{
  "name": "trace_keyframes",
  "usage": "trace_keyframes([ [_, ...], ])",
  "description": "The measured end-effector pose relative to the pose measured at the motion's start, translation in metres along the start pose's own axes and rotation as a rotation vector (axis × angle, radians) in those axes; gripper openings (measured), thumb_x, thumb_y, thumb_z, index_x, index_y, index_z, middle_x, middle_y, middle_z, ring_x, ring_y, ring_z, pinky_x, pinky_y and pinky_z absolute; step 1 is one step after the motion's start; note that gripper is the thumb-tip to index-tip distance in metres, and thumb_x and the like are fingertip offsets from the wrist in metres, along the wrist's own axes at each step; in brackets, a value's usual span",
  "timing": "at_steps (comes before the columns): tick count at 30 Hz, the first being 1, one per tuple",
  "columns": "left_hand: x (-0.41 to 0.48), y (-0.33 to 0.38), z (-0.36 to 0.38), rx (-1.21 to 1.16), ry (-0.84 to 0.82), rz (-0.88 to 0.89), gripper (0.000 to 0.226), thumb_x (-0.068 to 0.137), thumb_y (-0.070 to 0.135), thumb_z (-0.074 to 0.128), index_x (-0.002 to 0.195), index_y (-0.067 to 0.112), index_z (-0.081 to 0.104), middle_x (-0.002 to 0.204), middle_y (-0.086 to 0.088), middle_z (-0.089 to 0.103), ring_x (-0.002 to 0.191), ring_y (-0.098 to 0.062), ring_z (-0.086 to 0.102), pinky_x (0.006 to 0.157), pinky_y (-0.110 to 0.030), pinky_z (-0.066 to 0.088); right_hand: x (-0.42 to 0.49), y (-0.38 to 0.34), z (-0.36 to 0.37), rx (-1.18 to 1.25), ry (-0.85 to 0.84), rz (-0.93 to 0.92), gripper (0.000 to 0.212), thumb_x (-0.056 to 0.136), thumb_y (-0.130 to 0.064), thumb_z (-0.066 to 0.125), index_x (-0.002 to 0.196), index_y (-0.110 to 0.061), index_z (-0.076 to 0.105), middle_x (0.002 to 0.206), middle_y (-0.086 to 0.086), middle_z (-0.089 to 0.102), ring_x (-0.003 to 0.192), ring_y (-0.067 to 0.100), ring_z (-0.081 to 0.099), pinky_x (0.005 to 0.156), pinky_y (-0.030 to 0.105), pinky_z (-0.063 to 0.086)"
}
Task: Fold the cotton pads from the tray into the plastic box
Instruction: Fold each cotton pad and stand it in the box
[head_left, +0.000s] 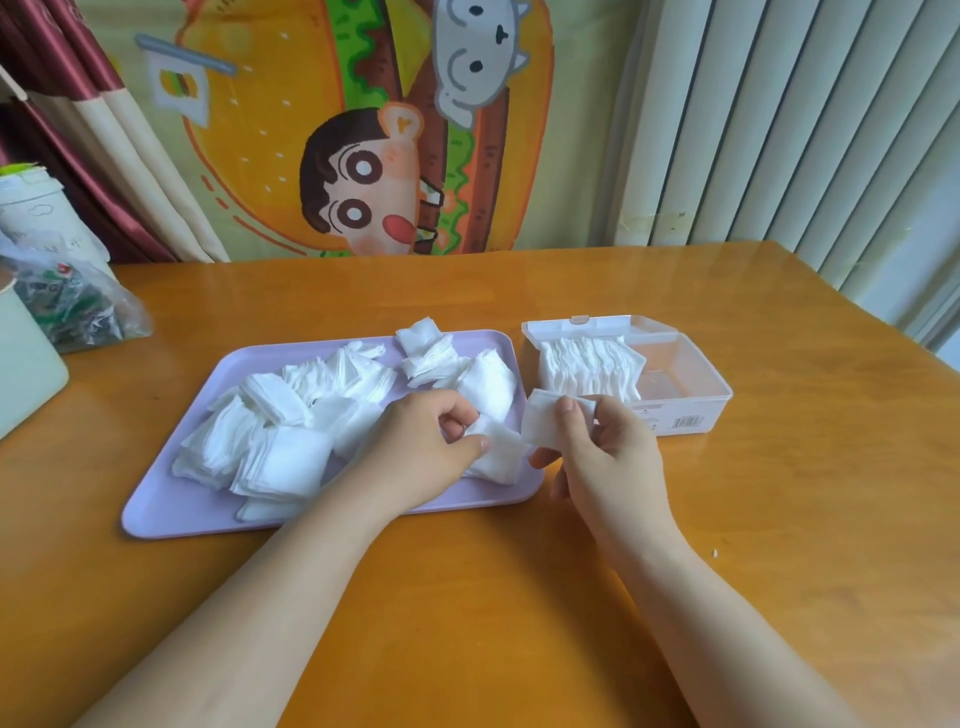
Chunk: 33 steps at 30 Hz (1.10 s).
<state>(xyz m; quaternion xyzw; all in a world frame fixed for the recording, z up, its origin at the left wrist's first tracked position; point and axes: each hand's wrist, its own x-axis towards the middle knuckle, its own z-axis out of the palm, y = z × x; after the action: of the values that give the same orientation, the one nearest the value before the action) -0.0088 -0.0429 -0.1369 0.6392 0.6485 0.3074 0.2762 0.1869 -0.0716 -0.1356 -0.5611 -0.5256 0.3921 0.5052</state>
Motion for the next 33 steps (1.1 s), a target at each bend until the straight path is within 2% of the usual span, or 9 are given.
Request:
trace_keyframes([
  [6,-0.009,0.001,-0.004,0.008,0.069,0.066,0.015,0.090,0.019,0.072,0.081,0.031,0.068,0.064,0.029,0.063,0.060,-0.001,0.057,0.063,-0.024,0.044,0.003,0.003,0.000,0.022,-0.010,0.035,0.028,0.111,-0.028,0.050,0.097,-0.007,0.064,0.068,0.006,0.077,0.044,0.019,0.055,0.047,0.024,0.041],
  [10,-0.008,0.002,-0.010,0.038,0.058,0.151,0.019,0.089,0.017,0.073,0.098,0.033,0.069,0.099,0.023,0.068,0.087,-0.001,0.063,0.078,-0.021,0.049,0.002,0.004,-0.001,0.007,0.019,0.037,0.033,0.110,-0.028,0.050,0.097,0.000,0.062,0.067,0.005,0.076,0.043,0.019,0.055,0.046,0.024,0.043],
  [13,-0.007,0.011,-0.013,0.097,-0.144,0.249,0.040,0.091,0.015,0.072,0.124,0.038,0.067,0.122,0.027,0.065,0.115,0.007,0.058,0.096,-0.015,0.045,0.003,0.002,-0.002,0.000,0.045,0.041,0.034,0.110,-0.028,0.051,0.097,0.001,0.063,0.067,0.004,0.076,0.043,0.020,0.056,0.046,0.025,0.045],
  [15,-0.008,0.018,-0.014,0.141,-0.235,0.259,0.043,0.093,0.012,0.068,0.128,0.037,0.067,0.123,0.024,0.066,0.118,0.008,0.057,0.097,-0.011,0.043,0.003,0.002,-0.003,0.005,0.052,0.046,0.034,0.110,-0.028,0.051,0.097,0.001,0.063,0.067,0.005,0.076,0.042,0.018,0.057,0.047,0.025,0.046],
  [19,-0.005,0.022,-0.015,0.177,-0.207,0.277,0.034,0.091,0.014,0.071,0.121,0.032,0.071,0.108,0.014,0.066,0.104,-0.003,0.061,0.092,-0.021,0.050,0.005,0.004,-0.003,0.026,0.053,0.064,0.035,0.109,-0.030,0.052,0.097,0.001,0.063,0.068,0.006,0.076,0.043,0.020,0.058,0.050,0.030,0.048],
  [23,-0.006,0.015,-0.015,0.176,-0.184,0.245,0.012,0.090,0.022,0.076,0.094,0.032,0.072,0.101,0.012,0.064,0.096,-0.008,0.061,0.088,-0.031,0.051,0.005,0.004,-0.002,0.050,0.039,0.075,0.035,0.109,-0.029,0.053,0.098,0.002,0.063,0.068,0.007,0.076,0.047,0.022,0.060,0.051,0.033,0.047],
  [28,-0.008,0.012,-0.019,-0.114,-0.063,0.157,0.012,0.088,0.014,0.081,0.091,0.022,0.073,0.092,0.011,0.072,0.073,0.006,0.058,0.072,-0.014,0.044,0.006,0.006,-0.002,0.061,0.044,0.071,0.039,0.107,-0.029,0.057,0.092,0.007,0.061,0.067,0.011,0.074,0.049,0.022,0.065,0.059,0.039,0.051],
  [30,-0.007,0.009,-0.022,-0.385,-0.061,0.094,0.009,0.091,0.010,0.079,0.096,0.016,0.075,0.090,0.002,0.074,0.074,-0.007,0.062,0.073,-0.021,0.049,0.006,0.005,-0.003,0.087,0.048,0.079,0.036,0.106,-0.028,0.060,0.089,0.003,0.065,0.065,0.010,0.072,0.053,0.020,0.069,0.063,0.043,0.055],
  [33,-0.010,0.004,-0.019,-0.664,-0.091,0.032,0.014,0.096,0.005,0.072,0.110,0.006,0.074,0.093,-0.013,0.075,0.075,-0.020,0.065,0.061,-0.026,0.052,0.006,0.001,-0.004,0.180,-0.009,0.100,0.024,0.105,-0.025,0.063,0.095,-0.007,0.075,0.075,0.008,0.077,0.066,0.023,0.076,0.062,0.040,0.057],
])
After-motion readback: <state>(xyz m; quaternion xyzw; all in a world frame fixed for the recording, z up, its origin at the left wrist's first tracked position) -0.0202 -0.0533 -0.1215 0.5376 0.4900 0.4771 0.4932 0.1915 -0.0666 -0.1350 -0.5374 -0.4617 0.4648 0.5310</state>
